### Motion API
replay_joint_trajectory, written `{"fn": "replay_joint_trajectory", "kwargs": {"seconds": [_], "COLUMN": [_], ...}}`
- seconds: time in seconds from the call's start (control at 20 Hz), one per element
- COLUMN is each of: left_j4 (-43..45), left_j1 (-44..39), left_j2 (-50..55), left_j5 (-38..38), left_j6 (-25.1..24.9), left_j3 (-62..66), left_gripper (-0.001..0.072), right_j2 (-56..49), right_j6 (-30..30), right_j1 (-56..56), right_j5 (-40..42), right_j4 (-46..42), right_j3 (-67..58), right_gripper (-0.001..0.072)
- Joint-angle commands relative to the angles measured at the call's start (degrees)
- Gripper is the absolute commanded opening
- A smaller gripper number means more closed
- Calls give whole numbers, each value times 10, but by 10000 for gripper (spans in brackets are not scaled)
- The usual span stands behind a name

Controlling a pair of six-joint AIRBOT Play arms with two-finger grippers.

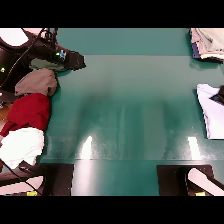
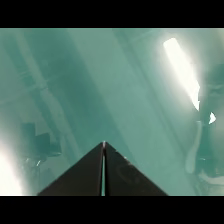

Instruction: Fold the shirts.

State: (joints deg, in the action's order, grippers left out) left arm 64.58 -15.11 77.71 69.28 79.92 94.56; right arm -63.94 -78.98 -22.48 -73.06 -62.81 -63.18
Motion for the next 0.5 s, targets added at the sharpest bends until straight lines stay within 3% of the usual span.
{"fn": "replay_joint_trajectory", "kwargs": {"seconds": [0.0, 0.45], "left_j4": [-5, -5], "left_j1": [0, 0], "left_j2": [0, 0], "left_j5": [0, 0], "left_j6": [1, 1], "left_j3": [0, 0], "left_gripper": [23, 23], "right_j2": [0, 0], "right_j6": [0, 0], "right_j1": [113, 148], "right_j5": [12, 2], "right_j4": [13, 13], "right_j3": [-4, -4], "right_gripper": [18, 18]}}
